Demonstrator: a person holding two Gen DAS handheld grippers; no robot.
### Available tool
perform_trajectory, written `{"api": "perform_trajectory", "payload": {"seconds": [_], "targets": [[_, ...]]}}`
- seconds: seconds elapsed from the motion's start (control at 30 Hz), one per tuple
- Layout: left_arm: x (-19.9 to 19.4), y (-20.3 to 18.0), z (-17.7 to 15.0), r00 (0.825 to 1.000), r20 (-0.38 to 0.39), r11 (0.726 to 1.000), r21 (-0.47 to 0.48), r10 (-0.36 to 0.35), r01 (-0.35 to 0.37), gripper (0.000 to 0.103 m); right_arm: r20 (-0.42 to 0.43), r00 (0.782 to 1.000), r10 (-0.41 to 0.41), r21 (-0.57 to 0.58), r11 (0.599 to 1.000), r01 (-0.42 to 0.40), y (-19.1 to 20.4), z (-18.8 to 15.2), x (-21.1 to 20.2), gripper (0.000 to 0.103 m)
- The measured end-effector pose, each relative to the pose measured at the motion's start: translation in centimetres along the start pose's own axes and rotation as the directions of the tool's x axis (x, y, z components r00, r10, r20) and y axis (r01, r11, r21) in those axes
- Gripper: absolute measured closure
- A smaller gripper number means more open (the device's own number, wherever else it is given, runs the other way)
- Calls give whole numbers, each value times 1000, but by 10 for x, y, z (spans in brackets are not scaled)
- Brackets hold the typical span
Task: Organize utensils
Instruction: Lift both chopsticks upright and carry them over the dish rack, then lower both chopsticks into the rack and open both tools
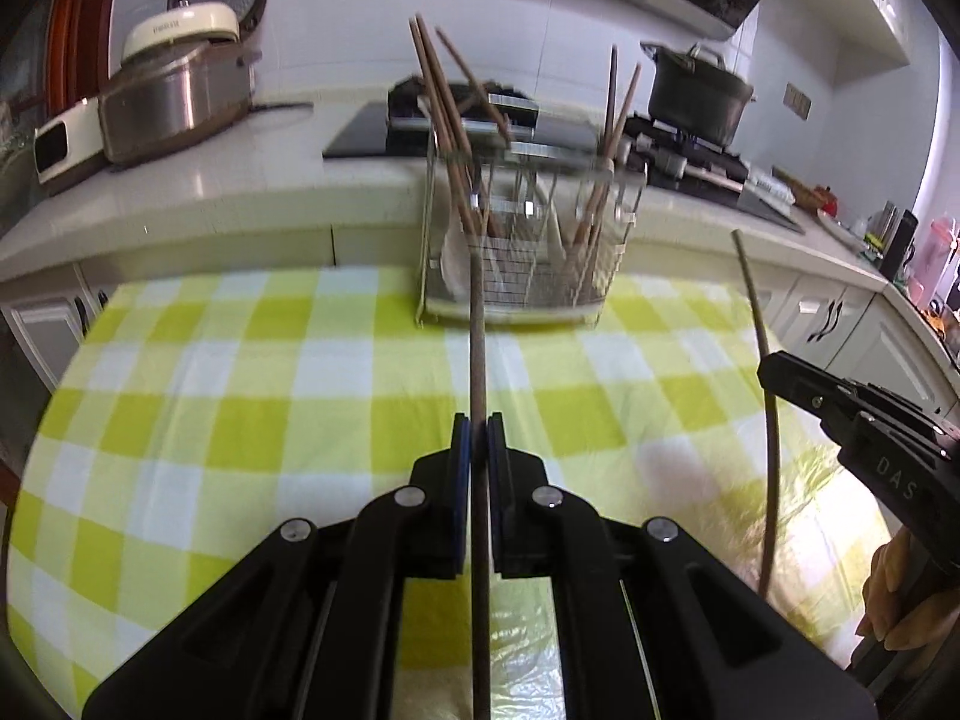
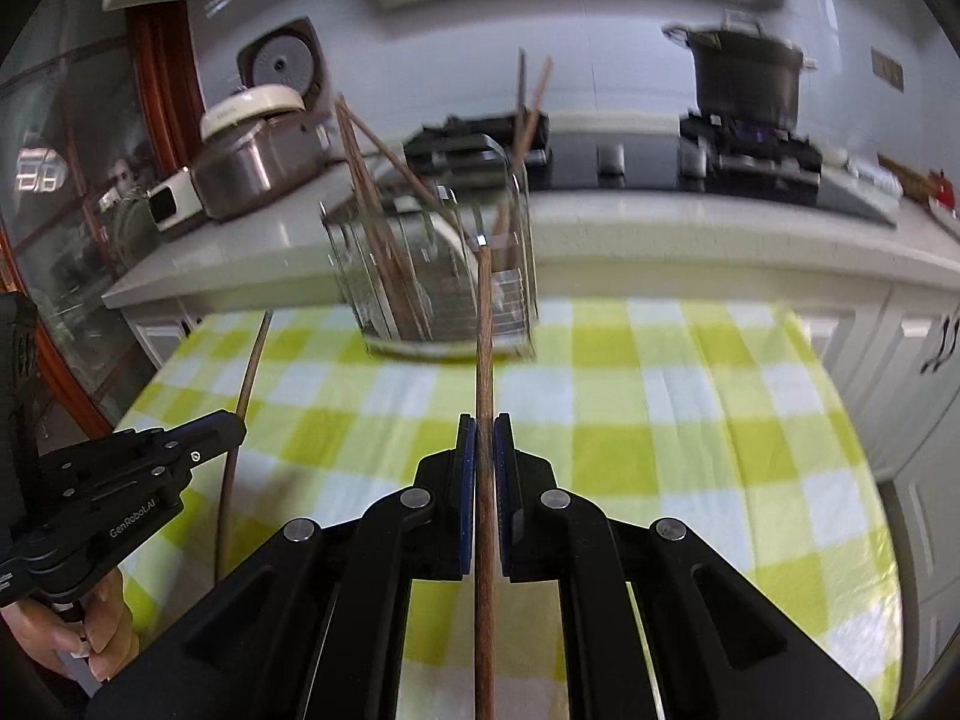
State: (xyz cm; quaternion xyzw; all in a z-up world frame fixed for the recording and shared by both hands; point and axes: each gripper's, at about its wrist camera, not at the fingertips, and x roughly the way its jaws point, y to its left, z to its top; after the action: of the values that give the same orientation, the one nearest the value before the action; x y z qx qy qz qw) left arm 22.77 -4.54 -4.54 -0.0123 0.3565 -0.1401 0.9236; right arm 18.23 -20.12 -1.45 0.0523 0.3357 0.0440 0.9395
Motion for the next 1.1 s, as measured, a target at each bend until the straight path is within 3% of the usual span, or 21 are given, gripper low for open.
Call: {"api": "perform_trajectory", "payload": {"seconds": [0.63,1.1], "targets": [[-43,-6,77,987,162,998,54,5,-14,98,122,992,19,-72,997,-11,15,78,-20,96],[-61,-33,174,979,204,989,148,-17,-14,98,167,985,41,-122,992,-20,15,168,-19,96]]}}
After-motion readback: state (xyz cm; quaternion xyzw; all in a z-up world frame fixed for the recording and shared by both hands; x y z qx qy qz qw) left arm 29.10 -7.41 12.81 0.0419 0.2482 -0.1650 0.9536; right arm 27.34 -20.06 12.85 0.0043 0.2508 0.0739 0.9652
